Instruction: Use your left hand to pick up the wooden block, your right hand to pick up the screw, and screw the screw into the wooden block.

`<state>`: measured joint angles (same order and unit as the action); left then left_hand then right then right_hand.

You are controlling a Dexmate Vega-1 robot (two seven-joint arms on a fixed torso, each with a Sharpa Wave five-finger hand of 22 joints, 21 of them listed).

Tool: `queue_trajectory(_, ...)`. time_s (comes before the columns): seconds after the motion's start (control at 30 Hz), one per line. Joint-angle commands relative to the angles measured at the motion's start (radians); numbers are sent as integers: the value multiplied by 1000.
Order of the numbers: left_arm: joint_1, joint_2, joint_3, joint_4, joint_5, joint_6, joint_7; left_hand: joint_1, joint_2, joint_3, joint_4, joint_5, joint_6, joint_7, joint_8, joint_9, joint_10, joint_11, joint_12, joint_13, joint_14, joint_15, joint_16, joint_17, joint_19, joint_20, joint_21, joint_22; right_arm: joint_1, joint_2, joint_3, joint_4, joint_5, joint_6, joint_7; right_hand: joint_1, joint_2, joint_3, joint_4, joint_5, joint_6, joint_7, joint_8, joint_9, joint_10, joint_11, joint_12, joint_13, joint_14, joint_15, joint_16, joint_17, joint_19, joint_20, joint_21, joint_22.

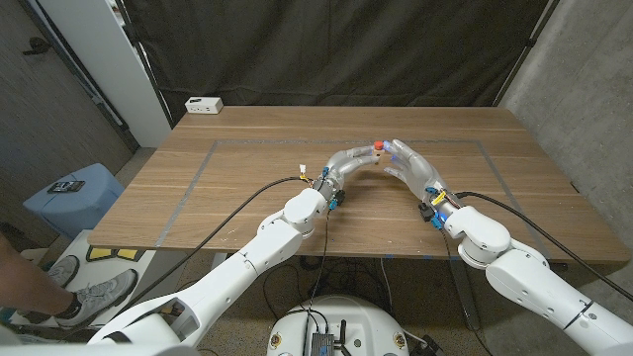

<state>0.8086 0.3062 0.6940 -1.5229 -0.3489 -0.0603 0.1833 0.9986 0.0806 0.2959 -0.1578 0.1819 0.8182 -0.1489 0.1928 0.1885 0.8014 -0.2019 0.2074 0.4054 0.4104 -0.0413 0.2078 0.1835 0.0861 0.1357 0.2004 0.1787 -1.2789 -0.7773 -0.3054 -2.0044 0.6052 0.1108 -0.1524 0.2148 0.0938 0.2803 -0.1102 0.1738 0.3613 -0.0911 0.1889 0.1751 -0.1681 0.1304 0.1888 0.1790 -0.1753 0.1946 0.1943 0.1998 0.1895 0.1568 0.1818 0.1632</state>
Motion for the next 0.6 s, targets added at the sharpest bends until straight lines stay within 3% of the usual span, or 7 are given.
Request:
queue_trajectory(0.03,0,-3,-1,5,1,-1,3,6,10,2,3,6,8,1,5,3,11,-2,7,3,7,-62,8,2,6,5,4,4,-13,-5,1,-13,-4,1,1,6,9,4,-5,7,12,2,7,2,3,-1,7,4,-32,-6,9,0,9,-4,5,2)
queue_trajectory(0.37,1,-3,-3,2,-2,1,6,7,9,2,3,6,9,0,5,3,11,-2,7,2,8,-62,8,2,6,5,4,4,-17,-6,-3,-17,-1,6,11,9,11,6,-8,7,27,3,9,2,10,-1,9,4,-24,-8,10,-1,15,-16,6,2)
queue_trajectory(0.6,-1,-3,-2,4,1,0,6,6,10,3,3,6,9,2,5,3,11,-1,6,2,9,-62,8,2,7,6,4,4,-21,-4,-8,-20,0,11,15,12,12,8,-11,7,32,9,7,1,13,2,9,4,-21,-10,10,-2,17,-48,6,1)
